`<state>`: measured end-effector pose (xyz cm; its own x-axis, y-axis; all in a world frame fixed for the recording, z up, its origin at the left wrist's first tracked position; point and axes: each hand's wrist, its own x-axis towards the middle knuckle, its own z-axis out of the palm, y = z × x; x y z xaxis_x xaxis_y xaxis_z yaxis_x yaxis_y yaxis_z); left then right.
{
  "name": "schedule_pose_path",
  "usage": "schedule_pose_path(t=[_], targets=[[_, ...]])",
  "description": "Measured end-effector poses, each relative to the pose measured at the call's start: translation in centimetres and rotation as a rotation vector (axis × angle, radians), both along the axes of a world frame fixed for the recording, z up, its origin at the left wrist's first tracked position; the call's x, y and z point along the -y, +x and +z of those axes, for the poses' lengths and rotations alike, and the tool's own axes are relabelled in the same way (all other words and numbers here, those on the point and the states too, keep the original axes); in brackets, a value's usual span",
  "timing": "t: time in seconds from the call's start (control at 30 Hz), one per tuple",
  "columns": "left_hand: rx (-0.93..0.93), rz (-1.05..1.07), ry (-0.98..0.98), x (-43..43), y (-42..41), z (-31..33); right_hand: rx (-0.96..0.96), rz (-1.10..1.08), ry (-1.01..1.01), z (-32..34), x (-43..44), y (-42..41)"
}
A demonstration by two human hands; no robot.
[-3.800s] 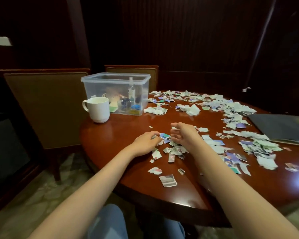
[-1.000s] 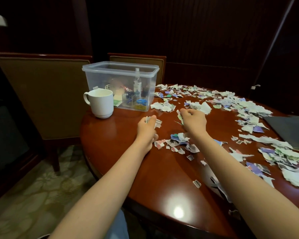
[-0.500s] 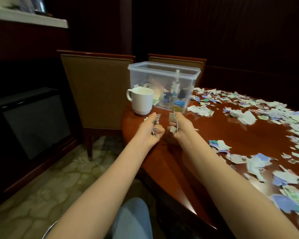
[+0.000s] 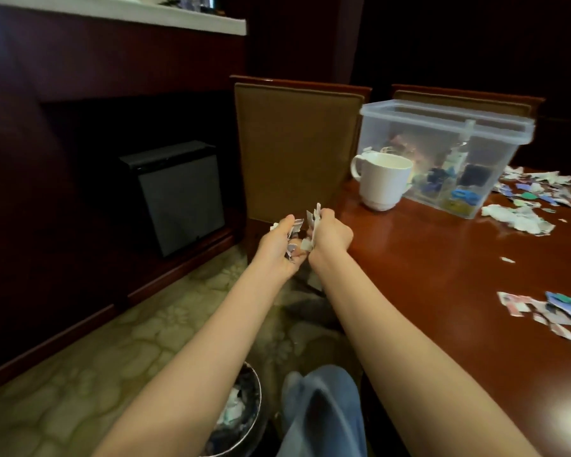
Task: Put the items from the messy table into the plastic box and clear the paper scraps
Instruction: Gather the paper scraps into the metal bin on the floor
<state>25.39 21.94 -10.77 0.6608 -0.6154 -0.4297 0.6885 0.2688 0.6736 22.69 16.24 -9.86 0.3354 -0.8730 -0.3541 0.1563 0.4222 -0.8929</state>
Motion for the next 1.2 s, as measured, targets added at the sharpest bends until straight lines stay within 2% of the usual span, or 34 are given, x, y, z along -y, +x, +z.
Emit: schedule_pose_path(t=[0.13,0.33,0.63,0.8,1.03,1.2], targets=[[0.020,0.068,0.107,-2.0,1.8,-2.4,-0.029,0.055,-0.047,-2.6,-2.8,2.4],[-0.121,0.119,0.075,-3.7,5.3,-8.9,-0.147,0.078,-0.129,-8.2,-5.8,5.5],[-0.215,0.299,0.302,-6.9,6.6,-17.1,-0.341,0.157,-0.038,-16.3,-9.6,7.3],[-0.337,0.311,0.333,-8.1,5.9,-20.0,-0.455,0.229,-0.013,-20.0,-10.7,7.1],[-0.450,0.333,0.360,-9.0,5.6,-23.0,-0.581,0.350,0.105,-24.1,-11.3,7.0],[-0.571,0.411,0.318,-9.4,6.2,-25.4,-0.557,0.367,0.337,-26.4,-11.2,7.4]])
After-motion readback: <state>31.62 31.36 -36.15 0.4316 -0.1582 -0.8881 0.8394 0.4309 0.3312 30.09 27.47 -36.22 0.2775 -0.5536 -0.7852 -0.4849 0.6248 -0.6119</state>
